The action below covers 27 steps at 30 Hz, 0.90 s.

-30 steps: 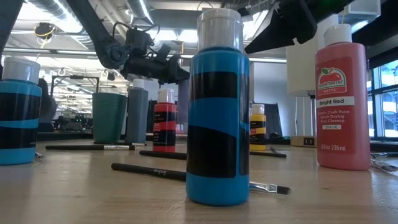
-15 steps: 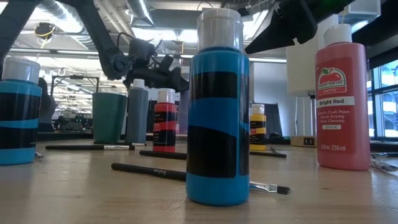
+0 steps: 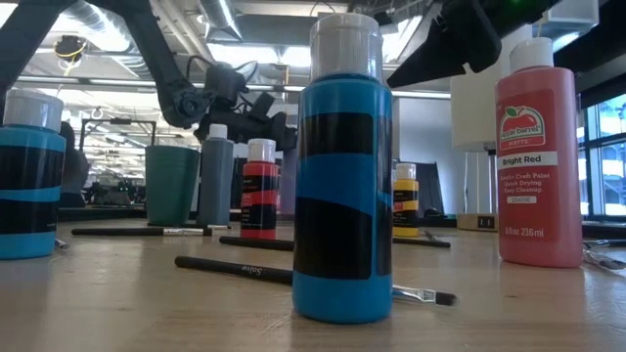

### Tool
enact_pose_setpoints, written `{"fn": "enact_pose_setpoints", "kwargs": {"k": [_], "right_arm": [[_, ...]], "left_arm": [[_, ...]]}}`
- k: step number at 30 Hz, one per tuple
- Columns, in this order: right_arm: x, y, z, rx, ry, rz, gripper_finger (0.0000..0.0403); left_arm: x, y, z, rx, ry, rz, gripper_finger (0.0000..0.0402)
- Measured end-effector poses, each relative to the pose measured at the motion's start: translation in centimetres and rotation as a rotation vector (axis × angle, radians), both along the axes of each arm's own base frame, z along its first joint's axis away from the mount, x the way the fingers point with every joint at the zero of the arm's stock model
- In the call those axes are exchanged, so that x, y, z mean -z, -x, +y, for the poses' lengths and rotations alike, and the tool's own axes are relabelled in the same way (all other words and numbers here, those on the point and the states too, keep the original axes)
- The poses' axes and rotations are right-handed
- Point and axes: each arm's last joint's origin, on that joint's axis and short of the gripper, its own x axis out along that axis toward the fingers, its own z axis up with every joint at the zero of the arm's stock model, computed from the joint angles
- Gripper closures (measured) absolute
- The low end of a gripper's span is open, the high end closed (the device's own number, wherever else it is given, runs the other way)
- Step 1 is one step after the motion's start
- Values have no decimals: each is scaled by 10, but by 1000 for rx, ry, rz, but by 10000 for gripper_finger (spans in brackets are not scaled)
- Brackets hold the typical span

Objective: Pick & Place Paint Supplies
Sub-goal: Put the violet bottle into the transparent bin

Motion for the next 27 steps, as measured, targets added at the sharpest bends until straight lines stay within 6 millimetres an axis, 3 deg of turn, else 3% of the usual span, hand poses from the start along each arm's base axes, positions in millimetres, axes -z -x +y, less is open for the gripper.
{"fn": "enact_pose_setpoints", "kwargs": {"k": [27], "right_arm": [[0, 0, 1, -16, -24, 0, 102]], "left_arm": [[5, -8, -9, 25, 12, 49, 281]]}}
